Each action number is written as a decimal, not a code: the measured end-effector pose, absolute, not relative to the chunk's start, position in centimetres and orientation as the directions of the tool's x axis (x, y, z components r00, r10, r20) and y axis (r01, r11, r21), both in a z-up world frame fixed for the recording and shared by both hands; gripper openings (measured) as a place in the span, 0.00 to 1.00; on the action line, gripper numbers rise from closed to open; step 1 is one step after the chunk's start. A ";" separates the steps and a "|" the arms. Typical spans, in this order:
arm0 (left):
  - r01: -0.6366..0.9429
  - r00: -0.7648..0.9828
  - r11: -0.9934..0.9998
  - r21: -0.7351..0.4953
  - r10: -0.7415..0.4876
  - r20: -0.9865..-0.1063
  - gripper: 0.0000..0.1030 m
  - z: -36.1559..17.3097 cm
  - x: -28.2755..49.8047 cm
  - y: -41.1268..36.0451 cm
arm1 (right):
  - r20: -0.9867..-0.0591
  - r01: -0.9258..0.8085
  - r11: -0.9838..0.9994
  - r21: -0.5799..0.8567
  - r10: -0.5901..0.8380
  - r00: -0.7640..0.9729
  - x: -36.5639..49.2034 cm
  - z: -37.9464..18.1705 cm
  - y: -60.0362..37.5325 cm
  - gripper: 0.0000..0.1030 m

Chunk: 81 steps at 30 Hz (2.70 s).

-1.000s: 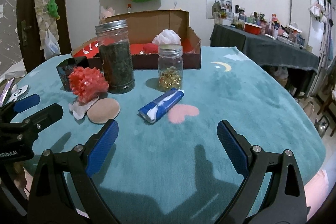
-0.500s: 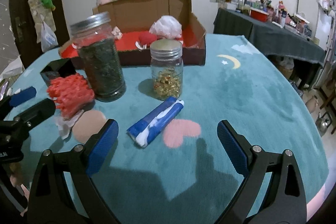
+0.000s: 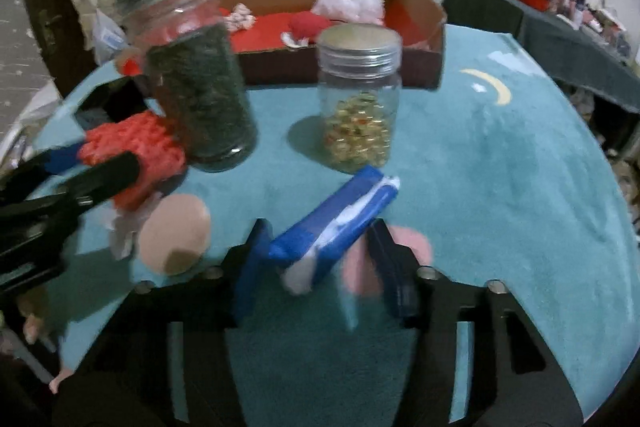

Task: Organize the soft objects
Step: 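Grasp the blue-and-white tube with the right tool while the left tool grasps the coral mesh pouf, then lift the coral mesh pouf with the left tool while the right tool lifts the blue tube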

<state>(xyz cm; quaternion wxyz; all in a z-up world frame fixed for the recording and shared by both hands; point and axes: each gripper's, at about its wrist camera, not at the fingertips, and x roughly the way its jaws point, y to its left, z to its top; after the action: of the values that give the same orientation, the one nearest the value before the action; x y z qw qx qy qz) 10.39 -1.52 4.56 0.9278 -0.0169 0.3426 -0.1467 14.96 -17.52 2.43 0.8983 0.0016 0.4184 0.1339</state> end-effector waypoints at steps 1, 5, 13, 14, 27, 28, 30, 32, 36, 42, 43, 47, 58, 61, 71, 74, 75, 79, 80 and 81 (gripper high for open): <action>0.267 0.727 0.956 -0.123 -0.284 -0.625 0.47 4.6 10.1 -1.6 | -0.747 -0.248 0.960 0.130 0.259 0.613 14.7 2.5 -17.6 0.40; 0.291 0.726 0.948 -0.131 -0.308 -0.615 0.45 5.0 9.2 -1.5 | -0.723 -0.287 0.940 0.183 0.326 0.609 14.0 3.2 -17.4 0.32; 0.322 0.730 0.935 -0.147 -0.344 -0.591 0.45 5.9 8.2 -1.2 | -0.663 -0.372 0.910 0.182 0.394 0.637 12.5 5.8 -15.6 0.29; 0.325 0.730 0.934 -0.148 -0.347 -0.589 0.45 6.0 8.2 -1.2 | -0.659 -0.378 0.908 0.182 0.398 0.639 12.4 5.9 -15.5 0.29; 0.329 0.731 0.932 -0.154 -0.354 -0.583 0.45 6.2 7.9 -1.4 | -0.648 -0.415 0.888 0.197 0.436 0.625 12.0 6.3 -14.6 0.27; 0.329 0.731 0.932 -0.154 -0.354 -0.583 0.45 6.2 8.0 -1.4 | -0.648 -0.417 0.887 0.198 0.437 0.623 12.0 6.3 -14.6 0.27; 0.328 0.730 0.932 -0.156 -0.355 -0.584 0.45 6.3 7.9 -1.3 | -0.648 -0.417 0.887 0.199 0.438 0.623 12.0 6.3 -14.7 0.27; 0.324 0.733 0.933 -0.156 -0.352 -0.583 0.45 6.4 7.8 -1.1 | -0.648 -0.418 0.886 0.199 0.439 0.623 12.0 6.3 -14.7 0.27; 0.308 0.736 0.937 -0.166 -0.345 -0.583 0.45 6.7 7.6 -0.4 | -0.647 -0.412 0.888 0.202 0.437 0.624 11.9 6.4 -14.9 0.27; 0.301 0.739 0.939 -0.164 -0.338 -0.582 0.45 6.6 6.9 0.8 | -0.653 -0.401 0.892 0.209 0.433 0.622 11.7 6.4 -15.9 0.24; 0.301 0.742 0.940 -0.158 -0.335 -0.581 0.45 6.7 6.7 0.9 | -0.653 -0.398 0.893 0.210 0.431 0.622 11.6 6.4 -16.1 0.24; 0.297 0.744 0.943 -0.149 -0.327 -0.583 0.45 6.6 6.1 1.3 | -0.657 -0.392 0.899 0.194 0.416 0.629 11.5 6.2 -16.7 0.22; 0.309 0.740 0.943 -0.125 -0.321 -0.591 0.47 5.4 5.4 1.5 | -0.667 -0.379 0.905 0.194 0.405 0.625 10.8 5.2 -17.9 0.22; 0.308 0.742 0.943 -0.123 -0.319 -0.589 0.50 5.0 5.3 1.7 | -0.684 -0.361 0.912 0.197 0.391 0.615 10.9 4.6 -18.5 0.22; 0.290 0.735 0.950 -0.117 -0.299 -0.609 0.64 4.1 5.4 2.6 | -0.724 -0.340 0.934 0.111 0.310 0.616 11.0 3.5 -18.3 0.27; 0.288 0.735 0.950 -0.123 -0.301 -0.608 0.66 3.9 5.4 3.0 | -0.725 -0.326 0.942 0.075 0.276 0.631 11.1 3.3 -18.4 0.53; 0.286 0.733 0.950 -0.124 -0.300 -0.610 0.66 3.9 5.4 3.2 | -0.719 -0.329 0.941 0.074 0.279 0.636 11.0 3.3 -18.5 0.73; 0.280 0.730 0.952 -0.123 -0.294 -0.618 0.66 3.7 6.0 3.5 | -0.695 -0.340 0.940 0.013 0.253 0.673 10.9 3.8 -18.2 0.74; 0.280 0.728 0.953 -0.119 -0.291 -0.621 0.66 3.6 6.1 3.4 | -0.696 -0.341 0.940 0.005 0.248 0.674 11.1 3.8 -18.1 0.74; 0.278 0.728 0.953 -0.116 -0.288 -0.622 0.66 3.6 6.2 3.4 | -0.698 -0.346 0.938 0.011 0.255 0.669 11.4 3.8 -18.0 0.74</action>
<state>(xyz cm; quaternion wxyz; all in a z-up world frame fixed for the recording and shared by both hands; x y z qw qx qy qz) 6.18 3.37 3.60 0.9294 -0.0074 0.3360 -0.1524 11.35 -18.01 3.80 0.9115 -0.0615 0.3717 0.1650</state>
